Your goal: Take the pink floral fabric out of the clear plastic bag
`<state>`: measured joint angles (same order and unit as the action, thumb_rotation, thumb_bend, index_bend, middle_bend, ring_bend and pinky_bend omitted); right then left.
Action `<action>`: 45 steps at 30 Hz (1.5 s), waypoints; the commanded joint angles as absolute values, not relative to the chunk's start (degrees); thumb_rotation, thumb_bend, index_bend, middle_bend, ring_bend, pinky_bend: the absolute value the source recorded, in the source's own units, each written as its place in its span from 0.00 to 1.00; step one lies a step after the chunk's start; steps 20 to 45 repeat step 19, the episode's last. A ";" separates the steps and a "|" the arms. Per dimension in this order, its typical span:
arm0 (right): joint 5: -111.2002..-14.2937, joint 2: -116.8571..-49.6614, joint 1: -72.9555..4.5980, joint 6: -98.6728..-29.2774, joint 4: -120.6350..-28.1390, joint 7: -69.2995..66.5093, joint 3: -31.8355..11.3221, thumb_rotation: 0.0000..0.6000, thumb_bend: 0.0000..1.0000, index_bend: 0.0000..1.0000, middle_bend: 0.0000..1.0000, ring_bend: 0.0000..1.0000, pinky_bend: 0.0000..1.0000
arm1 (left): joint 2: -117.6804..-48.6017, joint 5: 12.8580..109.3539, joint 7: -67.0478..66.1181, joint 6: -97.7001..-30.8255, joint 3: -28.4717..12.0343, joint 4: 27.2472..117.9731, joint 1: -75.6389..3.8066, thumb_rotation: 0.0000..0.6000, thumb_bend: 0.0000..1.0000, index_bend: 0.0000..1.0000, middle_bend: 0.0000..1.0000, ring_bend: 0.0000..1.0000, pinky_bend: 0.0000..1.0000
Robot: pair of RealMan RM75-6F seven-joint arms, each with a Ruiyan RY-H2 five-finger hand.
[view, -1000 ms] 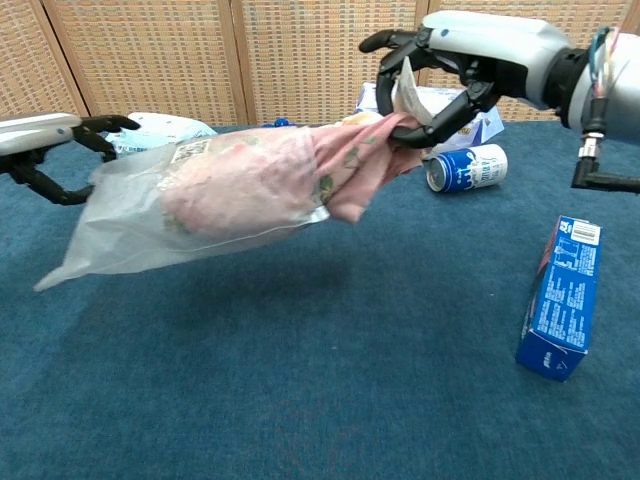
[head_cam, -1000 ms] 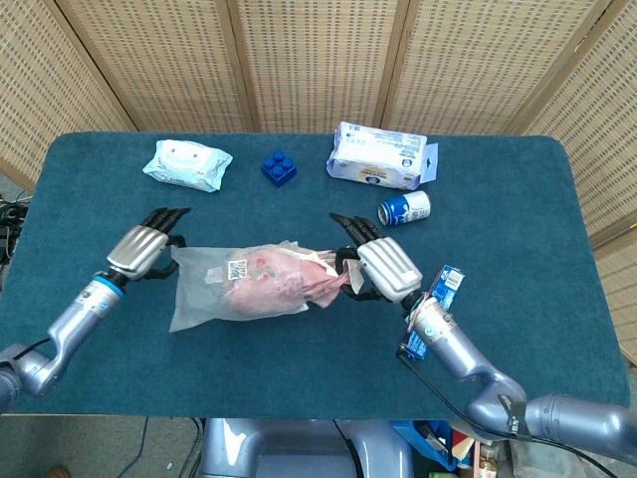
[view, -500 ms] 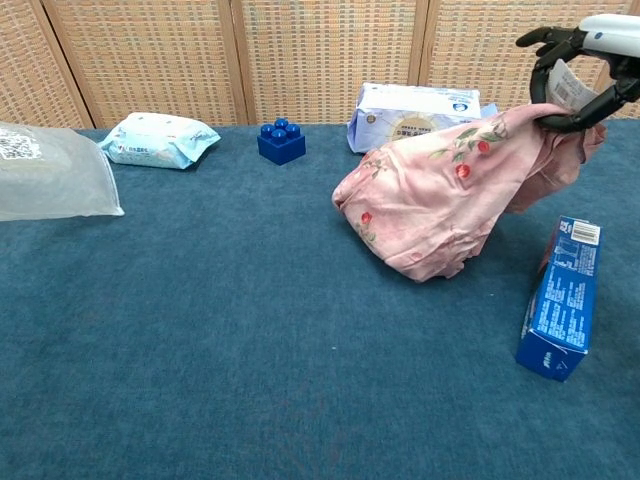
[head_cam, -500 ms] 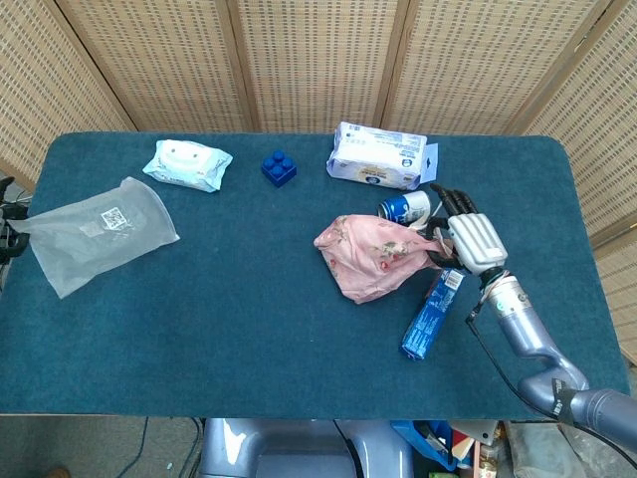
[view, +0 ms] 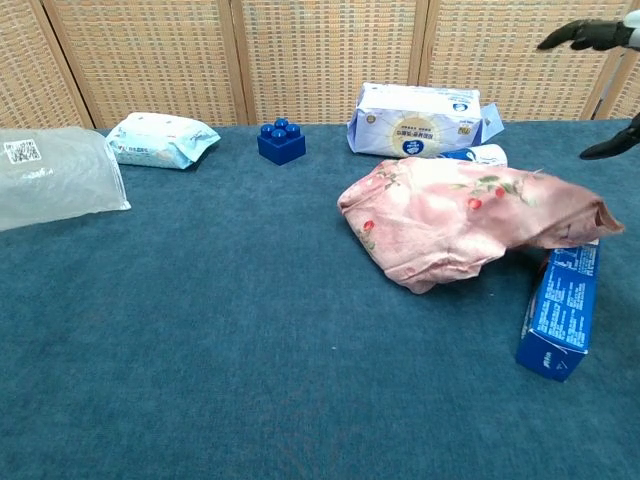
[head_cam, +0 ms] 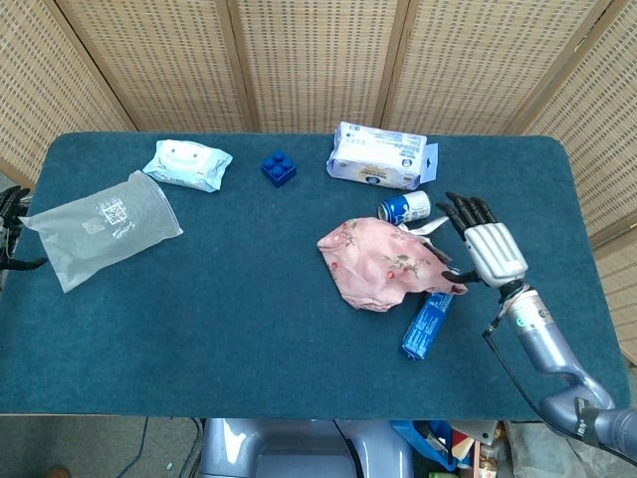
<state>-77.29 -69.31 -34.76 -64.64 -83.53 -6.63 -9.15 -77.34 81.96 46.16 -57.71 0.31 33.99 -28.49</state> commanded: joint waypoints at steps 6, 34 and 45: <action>-82.67 -64.94 -23.29 -80.82 -89.08 -2.83 -5.39 1.00 0.00 0.00 0.00 0.00 0.00 | -64.64 79.32 30.95 -76.57 -2.49 64.98 -17.55 1.00 0.01 0.00 0.00 0.00 0.00; -88.20 -68.34 -10.33 -93.56 -85.26 -1.71 1.21 1.00 0.00 0.00 0.00 0.00 0.00 | -58.58 77.50 3.15 -87.99 1.04 92.80 -6.65 1.00 0.00 0.00 0.00 0.00 0.00; -88.20 -68.34 -10.33 -93.56 -85.26 -1.71 1.21 1.00 0.00 0.00 0.00 0.00 0.00 | -58.58 77.50 3.15 -87.99 1.04 92.80 -6.65 1.00 0.00 0.00 0.00 0.00 0.00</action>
